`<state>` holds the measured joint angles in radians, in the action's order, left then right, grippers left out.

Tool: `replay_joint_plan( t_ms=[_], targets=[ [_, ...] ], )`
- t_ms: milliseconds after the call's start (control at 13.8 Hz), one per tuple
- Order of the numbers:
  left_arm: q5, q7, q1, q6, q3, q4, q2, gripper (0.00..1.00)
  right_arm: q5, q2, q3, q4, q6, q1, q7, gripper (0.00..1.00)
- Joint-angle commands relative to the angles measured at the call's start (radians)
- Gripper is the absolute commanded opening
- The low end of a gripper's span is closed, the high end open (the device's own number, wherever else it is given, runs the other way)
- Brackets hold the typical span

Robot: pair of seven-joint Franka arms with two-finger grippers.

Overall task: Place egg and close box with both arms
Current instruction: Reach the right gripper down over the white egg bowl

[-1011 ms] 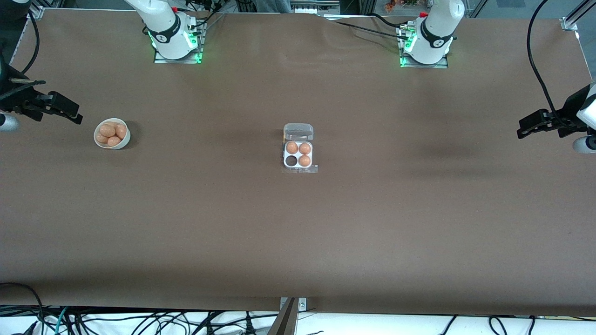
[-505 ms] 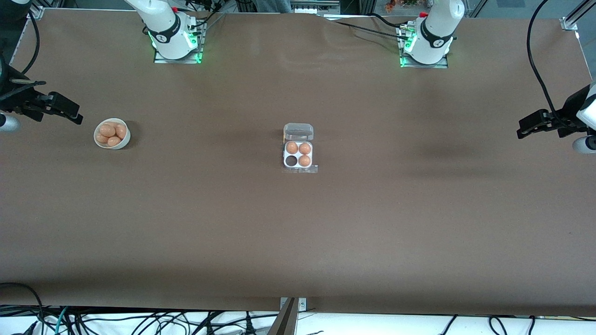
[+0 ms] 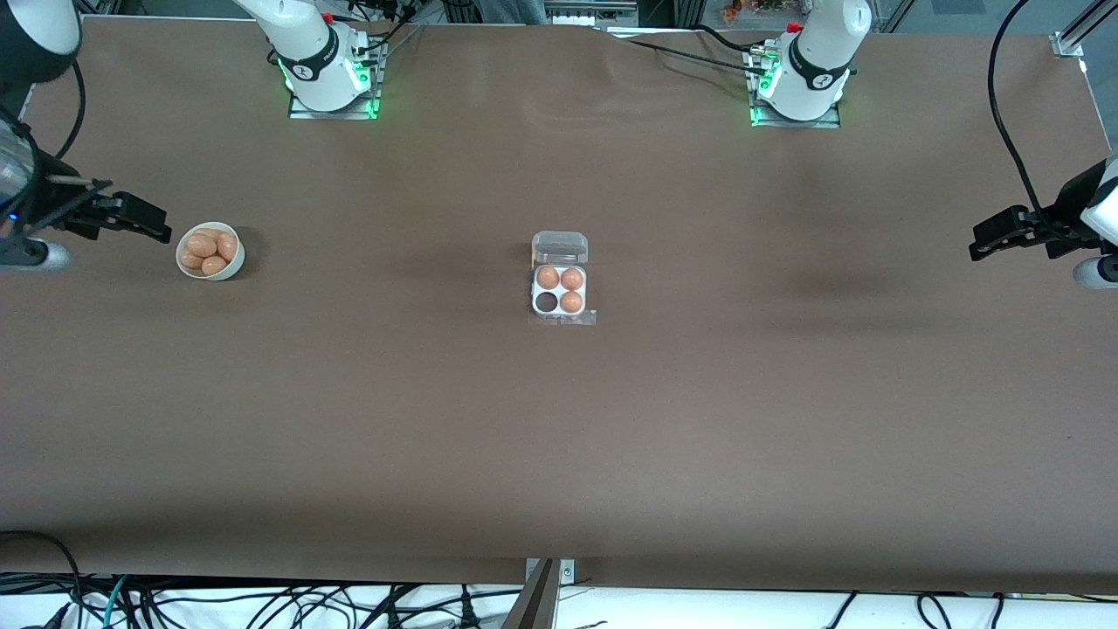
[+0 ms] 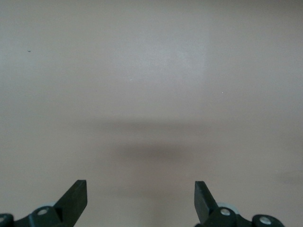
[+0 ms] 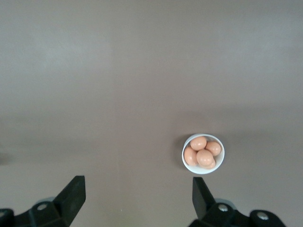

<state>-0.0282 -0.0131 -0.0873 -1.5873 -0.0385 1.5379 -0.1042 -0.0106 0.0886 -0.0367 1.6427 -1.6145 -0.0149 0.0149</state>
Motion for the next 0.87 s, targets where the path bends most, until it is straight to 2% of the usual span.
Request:
replay_joint_plan(
  t_ms=[0, 217, 794],
  targets=[
    [-0.013, 0.021, -0.006, 0.018, -0.004, -0.024, -0.012, 1.0, -0.015, 0.077, -0.002, 0.0, 0.027, 0.021, -0.016, 1.0],
    [-0.013, 0.021, -0.006, 0.018, -0.003, -0.025, -0.015, 1.0, -0.015, 0.079, -0.034, 0.077, -0.028, 0.029, -0.01, 1.0],
    [-0.013, 0.021, -0.008, 0.018, -0.003, -0.025, -0.015, 1.0, -0.015, 0.027, -0.127, 0.431, -0.358, 0.029, -0.074, 1.0]
  ],
)
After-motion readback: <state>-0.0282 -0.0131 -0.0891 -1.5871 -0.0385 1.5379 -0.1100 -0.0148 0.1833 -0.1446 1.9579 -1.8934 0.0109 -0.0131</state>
